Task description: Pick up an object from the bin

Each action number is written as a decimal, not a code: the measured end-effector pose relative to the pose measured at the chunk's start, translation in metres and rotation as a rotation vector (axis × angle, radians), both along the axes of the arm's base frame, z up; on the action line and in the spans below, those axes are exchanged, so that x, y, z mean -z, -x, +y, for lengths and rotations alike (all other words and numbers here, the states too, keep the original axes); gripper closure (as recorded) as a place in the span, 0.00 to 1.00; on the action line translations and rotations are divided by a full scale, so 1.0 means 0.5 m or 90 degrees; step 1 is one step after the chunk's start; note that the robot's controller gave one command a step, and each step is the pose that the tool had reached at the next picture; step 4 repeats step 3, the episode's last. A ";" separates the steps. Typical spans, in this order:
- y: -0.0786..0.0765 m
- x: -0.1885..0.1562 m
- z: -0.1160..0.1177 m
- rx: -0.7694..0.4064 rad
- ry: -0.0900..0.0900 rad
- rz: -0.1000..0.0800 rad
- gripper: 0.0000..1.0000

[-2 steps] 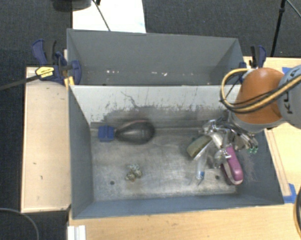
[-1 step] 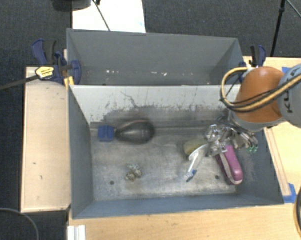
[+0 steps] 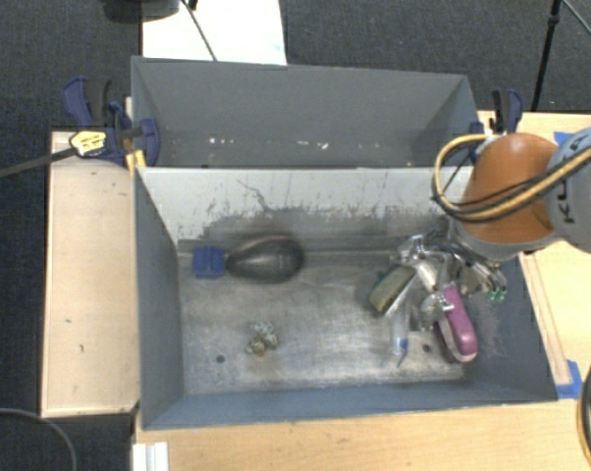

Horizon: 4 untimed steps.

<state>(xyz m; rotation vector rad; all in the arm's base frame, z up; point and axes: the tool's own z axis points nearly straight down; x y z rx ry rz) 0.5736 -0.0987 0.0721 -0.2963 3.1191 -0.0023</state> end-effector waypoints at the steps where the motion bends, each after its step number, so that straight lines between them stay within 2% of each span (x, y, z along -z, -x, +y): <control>1: 0.087 -0.014 0.000 -0.029 0.000 0.005 0.00; 2: 0.083 -0.013 0.000 -0.030 0.000 0.003 1.00; 3: 0.074 -0.306 0.007 -0.075 0.001 -0.002 1.00; 4: 0.074 -0.306 0.007 -0.075 0.001 -0.002 1.00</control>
Offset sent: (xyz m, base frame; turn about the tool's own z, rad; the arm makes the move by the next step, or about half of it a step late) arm -0.0427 0.0000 0.0060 -0.0477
